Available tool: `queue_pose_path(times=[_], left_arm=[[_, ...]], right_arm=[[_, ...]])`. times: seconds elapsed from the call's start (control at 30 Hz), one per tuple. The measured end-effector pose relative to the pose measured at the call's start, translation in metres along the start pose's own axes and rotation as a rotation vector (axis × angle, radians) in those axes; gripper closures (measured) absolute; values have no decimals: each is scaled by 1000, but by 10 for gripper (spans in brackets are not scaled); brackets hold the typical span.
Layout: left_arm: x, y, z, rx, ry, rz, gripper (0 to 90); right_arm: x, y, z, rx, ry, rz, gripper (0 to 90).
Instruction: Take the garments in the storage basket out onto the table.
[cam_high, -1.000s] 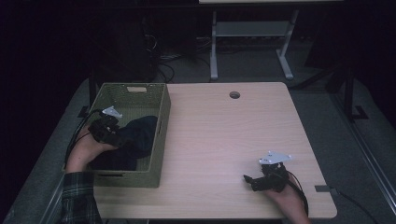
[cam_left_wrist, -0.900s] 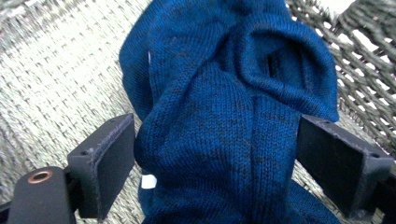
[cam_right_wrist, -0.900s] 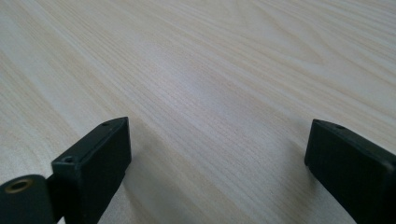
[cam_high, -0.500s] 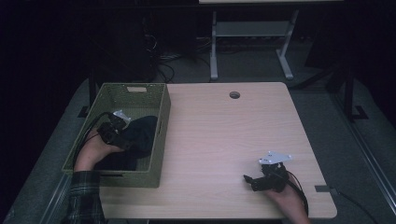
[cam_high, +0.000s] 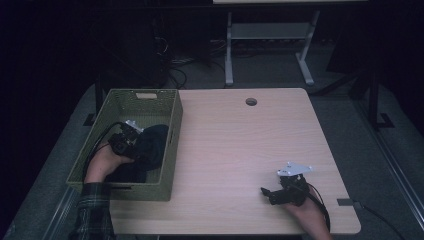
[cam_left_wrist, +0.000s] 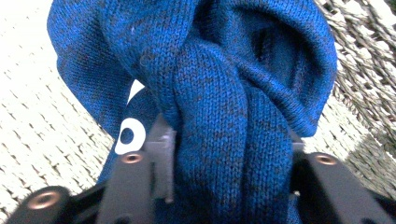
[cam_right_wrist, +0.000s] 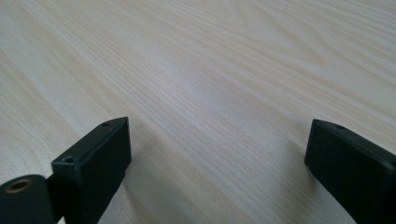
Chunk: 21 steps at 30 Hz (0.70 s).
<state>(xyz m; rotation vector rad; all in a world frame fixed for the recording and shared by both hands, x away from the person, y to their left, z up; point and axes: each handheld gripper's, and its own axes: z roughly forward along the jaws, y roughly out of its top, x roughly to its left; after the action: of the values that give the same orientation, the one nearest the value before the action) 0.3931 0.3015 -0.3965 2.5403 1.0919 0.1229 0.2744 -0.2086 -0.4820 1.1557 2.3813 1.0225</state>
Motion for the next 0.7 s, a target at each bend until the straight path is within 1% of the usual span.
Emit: queue_pose_path(times=[0.13, 0.2, 0.33, 0.47, 0.5, 0.57, 0.63, 0.7], left_arm=[[1, 0, -1, 0, -7, -19, 651], [1, 0, -3, -3, -3, -25, 668], [3, -1, -7, -12, -16, -38, 673], [4, 0, -13, -20, -22, -34, 672], [4, 0, -15, -29, -25, -44, 673], [5, 1, -19, -31, -35, -45, 672], [6, 1, -24, -35, -36, -43, 672], [6, 2, -30, -43, -38, -52, 671]], right_arm=[[0, 0, 0, 0, 0, 0, 68], [0, 0, 0, 2, 2, 3, 68], [0, 0, 0, 2, 2, 3, 68], [0, 0, 0, 2, 2, 3, 68], [0, 0, 0, 2, 2, 3, 68], [0, 0, 0, 2, 2, 3, 68], [0, 0, 0, 2, 2, 2, 68], [0, 0, 0, 2, 2, 3, 68]])
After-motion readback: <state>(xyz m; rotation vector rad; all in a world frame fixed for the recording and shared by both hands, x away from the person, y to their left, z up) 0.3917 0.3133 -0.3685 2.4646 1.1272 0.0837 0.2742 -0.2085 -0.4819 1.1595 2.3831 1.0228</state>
